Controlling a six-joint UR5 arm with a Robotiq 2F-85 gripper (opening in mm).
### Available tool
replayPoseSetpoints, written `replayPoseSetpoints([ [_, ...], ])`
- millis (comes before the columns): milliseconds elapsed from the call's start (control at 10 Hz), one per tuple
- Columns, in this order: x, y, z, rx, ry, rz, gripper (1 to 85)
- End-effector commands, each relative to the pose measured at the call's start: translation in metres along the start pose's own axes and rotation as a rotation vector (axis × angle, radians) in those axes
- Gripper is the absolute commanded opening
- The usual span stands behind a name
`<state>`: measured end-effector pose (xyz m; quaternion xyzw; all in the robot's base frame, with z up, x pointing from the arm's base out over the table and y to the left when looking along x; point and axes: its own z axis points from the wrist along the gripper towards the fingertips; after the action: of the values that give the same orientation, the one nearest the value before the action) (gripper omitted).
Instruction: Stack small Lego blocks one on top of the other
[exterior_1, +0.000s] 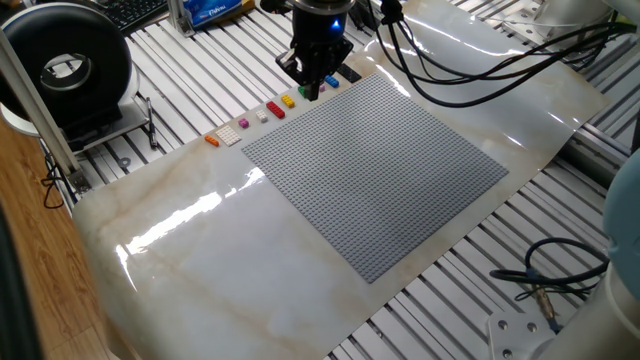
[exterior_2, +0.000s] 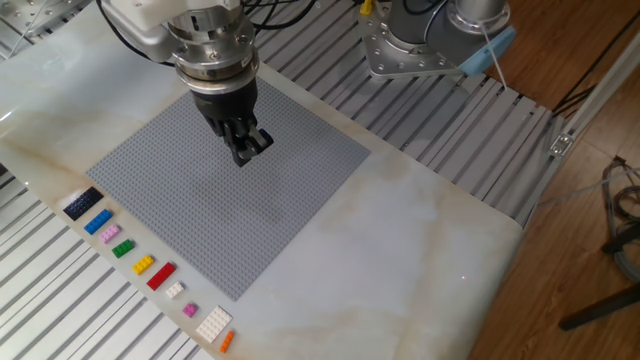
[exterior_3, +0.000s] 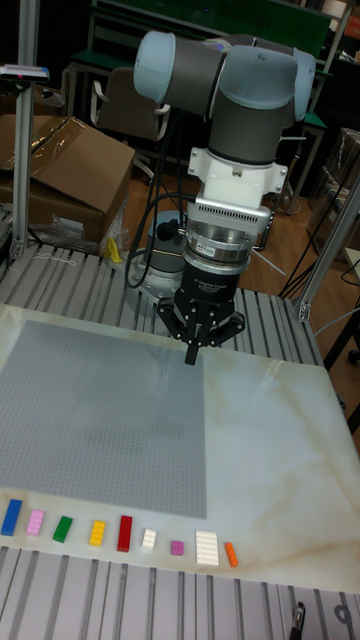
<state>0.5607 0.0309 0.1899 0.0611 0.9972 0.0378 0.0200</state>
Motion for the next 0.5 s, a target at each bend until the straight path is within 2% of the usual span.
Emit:
replayPoseSetpoints([
  [0, -0.002, 0.004, 0.000, -0.027, -0.014, 0.011, 1.0],
  [300, -0.010, 0.009, 0.009, -0.062, -0.048, 0.027, 1.0],
  [400, -0.011, 0.005, 0.014, -0.047, -0.051, 0.014, 1.0],
])
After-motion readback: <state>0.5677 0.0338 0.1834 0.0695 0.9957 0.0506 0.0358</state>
